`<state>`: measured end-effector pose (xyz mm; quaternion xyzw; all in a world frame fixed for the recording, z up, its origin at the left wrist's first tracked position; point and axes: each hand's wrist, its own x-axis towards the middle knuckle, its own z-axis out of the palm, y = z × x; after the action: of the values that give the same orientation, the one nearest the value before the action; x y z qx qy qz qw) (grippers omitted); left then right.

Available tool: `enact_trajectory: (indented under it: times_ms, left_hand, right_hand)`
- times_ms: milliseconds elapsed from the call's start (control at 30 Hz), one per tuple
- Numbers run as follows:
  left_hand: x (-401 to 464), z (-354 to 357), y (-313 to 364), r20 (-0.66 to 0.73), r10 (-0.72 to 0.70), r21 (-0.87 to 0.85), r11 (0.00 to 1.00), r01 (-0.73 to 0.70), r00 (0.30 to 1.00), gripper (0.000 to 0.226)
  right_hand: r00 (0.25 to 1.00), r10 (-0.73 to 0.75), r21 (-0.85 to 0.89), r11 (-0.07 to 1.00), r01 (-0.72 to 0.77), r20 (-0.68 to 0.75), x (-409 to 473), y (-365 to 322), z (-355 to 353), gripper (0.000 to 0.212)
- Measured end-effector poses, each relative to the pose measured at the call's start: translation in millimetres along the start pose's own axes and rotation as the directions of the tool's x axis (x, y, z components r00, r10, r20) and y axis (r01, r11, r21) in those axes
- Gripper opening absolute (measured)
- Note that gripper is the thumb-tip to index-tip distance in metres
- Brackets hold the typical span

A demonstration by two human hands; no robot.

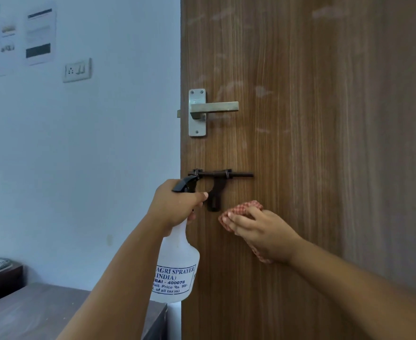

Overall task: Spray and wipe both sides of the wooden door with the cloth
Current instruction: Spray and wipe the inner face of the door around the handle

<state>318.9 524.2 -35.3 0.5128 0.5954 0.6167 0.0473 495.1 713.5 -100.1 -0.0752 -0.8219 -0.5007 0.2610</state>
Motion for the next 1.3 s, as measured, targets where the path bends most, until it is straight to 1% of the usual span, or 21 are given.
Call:
enact_trajectory:
  times_ms: [67,133,233,300,400,467,533,600,633,667,700,733,767,800,833,867,933,1000,1167,1233,1300]
  left_hand:
    - [-1,3,0,0.012,0.0,0.02,1.0,0.0,1.0,0.015]
    - [0,3,0,0.015,-0.011,0.01,1.0,0.011,1.0,0.014]
    - [0,3,-2,-0.006,-0.017,0.015,1.0,0.017,1.0,0.014]
    - [-2,5,-1,-0.005,-0.019,0.017,1.0,0.019,1.0,0.011]
    - [-7,7,0,0.001,-0.033,-0.015,0.999,0.033,0.999,0.007]
    - [-8,5,-2,0.004,-0.034,0.005,0.999,0.034,0.999,0.009]
    - [-7,2,-3,-0.004,-0.036,0.024,0.999,0.036,0.999,0.011]
    - [-7,-1,-2,-0.012,-0.042,0.03,0.999,0.043,0.999,0.013]
    - [-7,-4,-1,-0.017,-0.042,0.042,0.998,0.043,0.999,0.014]
    - [-6,-5,-1,-0.021,-0.039,0.055,0.998,0.041,0.999,0.014]
    - [-6,-7,0,-0.026,-0.033,0.063,0.997,0.035,0.999,0.014]
    - [-5,-8,0,-0.034,-0.027,0.061,0.998,0.029,0.999,0.014]
    - [-5,-8,0,-0.042,-0.022,0.06,0.998,0.025,0.999,0.013]
    - [-4,-8,0,-0.051,-0.02,0.06,0.998,0.023,0.998,0.013]
    - [-4,-8,1,-0.051,-0.024,0.065,0.998,0.027,0.998,0.016]
    - [-3,-7,1,-0.042,-0.029,0.068,0.997,0.032,0.999,0.018]
    - [-3,-6,0,-0.036,-0.047,0.046,0.998,0.048,0.998,0.019]
    - [-2,-6,0,-0.055,-0.058,0.023,0.998,0.059,0.997,0.022]
    - [-5,-8,-5,-0.043,-0.076,0.089,0.993,0.08,0.996,0.012]
    - [-5,-10,-11,-0.04,-0.093,0.106,0.99,0.097,0.995,0.01]
    - [-5,-9,-17,-0.007,-0.116,0.124,0.985,0.116,0.993,0.009]
  right_hand:
    - [0.998,-0.058,0.045,0.997,0.059,-0.033,-14,10,-6,0.074]
    - [0.987,0.041,0.108,0.994,-0.025,-0.153,-6,19,-18,0.068]
    - [0.93,0.212,0.184,0.97,-0.162,-0.299,40,20,-39,0.056]
    - [0.931,0.27,0.208,0.953,-0.222,-0.245,70,9,-40,0.061]
    - [0.953,0.295,0.256,0.929,-0.268,-0.073,78,-19,-25,0.089]
    - [0.975,0.215,0.294,0.937,-0.191,-0.053,63,-27,-19,0.09]
    - [0.997,0.04,0.236,0.972,-0.022,-0.069,45,-21,-14,0.074]
    - [0.989,-0.143,0.178,0.973,0.145,-0.023,25,-4,-11,0.057]
    - [0.987,-0.159,0.19,0.969,0.16,-0.02,18,5,-12,0.053]
    - [0.994,-0.087,0.24,0.965,0.101,-0.066,15,15,-16,0.049]
    - [0.984,0.083,0.332,0.943,-0.026,-0.158,17,24,-24,0.043]
    - [0.921,0.303,0.46,0.872,-0.165,-0.244,24,35,-35,0.036]
    - [0.826,0.484,0.559,0.786,-0.264,-0.29,35,45,-48,0.03]
    - [0.762,0.582,0.596,0.73,-0.335,-0.284,51,55,-62,0.027]
    - [0.763,0.6,0.573,0.723,-0.386,-0.242,70,62,-76,0.027]
    - [0.81,0.563,0.544,0.736,-0.403,-0.162,90,66,-85,0.027]
    - [0.891,0.433,0.515,0.738,-0.436,0.134,125,63,-95,0.027]
    - [0.887,0.331,0.478,0.752,-0.454,0.323,144,55,-97,0.031]
    - [0.773,0.356,0.38,0.714,-0.588,0.526,143,79,-120,0.033]
    - [0.748,0.383,0.364,0.695,-0.62,0.542,137,85,-126,0.035]
    - [0.738,0.43,0.454,0.592,-0.666,0.52,128,81,-123,0.034]
